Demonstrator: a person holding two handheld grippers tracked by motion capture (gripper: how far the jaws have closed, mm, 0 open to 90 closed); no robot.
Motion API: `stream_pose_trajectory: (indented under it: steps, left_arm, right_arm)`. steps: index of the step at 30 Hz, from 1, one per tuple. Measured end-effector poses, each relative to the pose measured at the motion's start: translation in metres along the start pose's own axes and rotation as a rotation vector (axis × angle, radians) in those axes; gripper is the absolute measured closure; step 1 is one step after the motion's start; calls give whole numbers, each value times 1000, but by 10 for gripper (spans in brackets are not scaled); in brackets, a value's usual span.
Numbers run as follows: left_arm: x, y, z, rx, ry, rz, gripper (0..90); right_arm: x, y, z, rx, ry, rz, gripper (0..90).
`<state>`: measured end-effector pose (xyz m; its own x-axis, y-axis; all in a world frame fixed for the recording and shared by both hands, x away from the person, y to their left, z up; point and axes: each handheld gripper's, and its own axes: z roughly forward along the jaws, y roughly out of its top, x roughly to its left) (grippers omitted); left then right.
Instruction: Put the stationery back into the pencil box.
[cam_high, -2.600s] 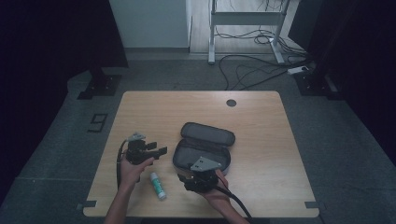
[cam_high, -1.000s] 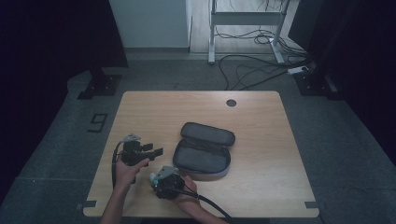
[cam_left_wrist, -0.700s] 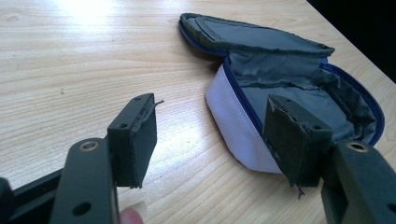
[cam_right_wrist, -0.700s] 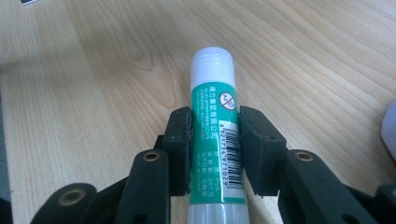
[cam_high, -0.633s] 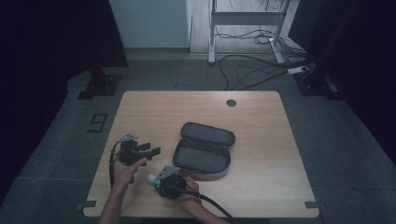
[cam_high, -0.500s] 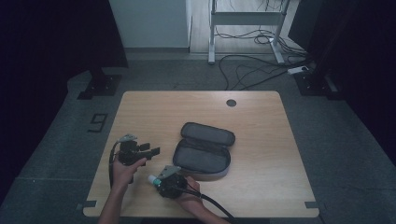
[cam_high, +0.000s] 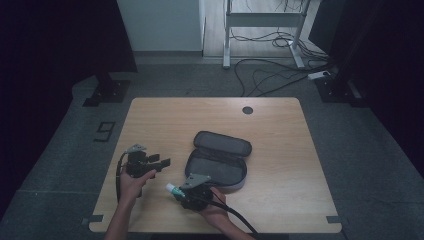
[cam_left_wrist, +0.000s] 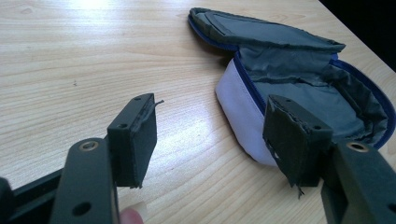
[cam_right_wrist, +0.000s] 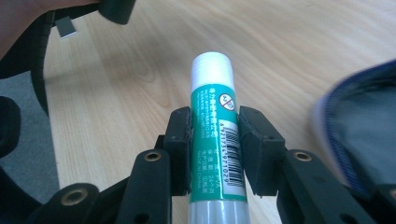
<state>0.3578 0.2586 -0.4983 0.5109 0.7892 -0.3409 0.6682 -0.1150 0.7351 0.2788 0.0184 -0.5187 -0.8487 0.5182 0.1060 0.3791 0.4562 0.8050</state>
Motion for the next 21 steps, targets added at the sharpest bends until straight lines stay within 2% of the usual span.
stream_pose_trajectory:
  steps: [9, 21]
  left_arm:
    - [3, -3, 1, 15, 9, -3, 354]
    - [2, -3, 2, 21, 9, 1, 354]
  right_arm:
    - [-19, -4, -25, -42, -44, 29, 649]
    - [-32, -4, -43, -80, -81, 59, 649]
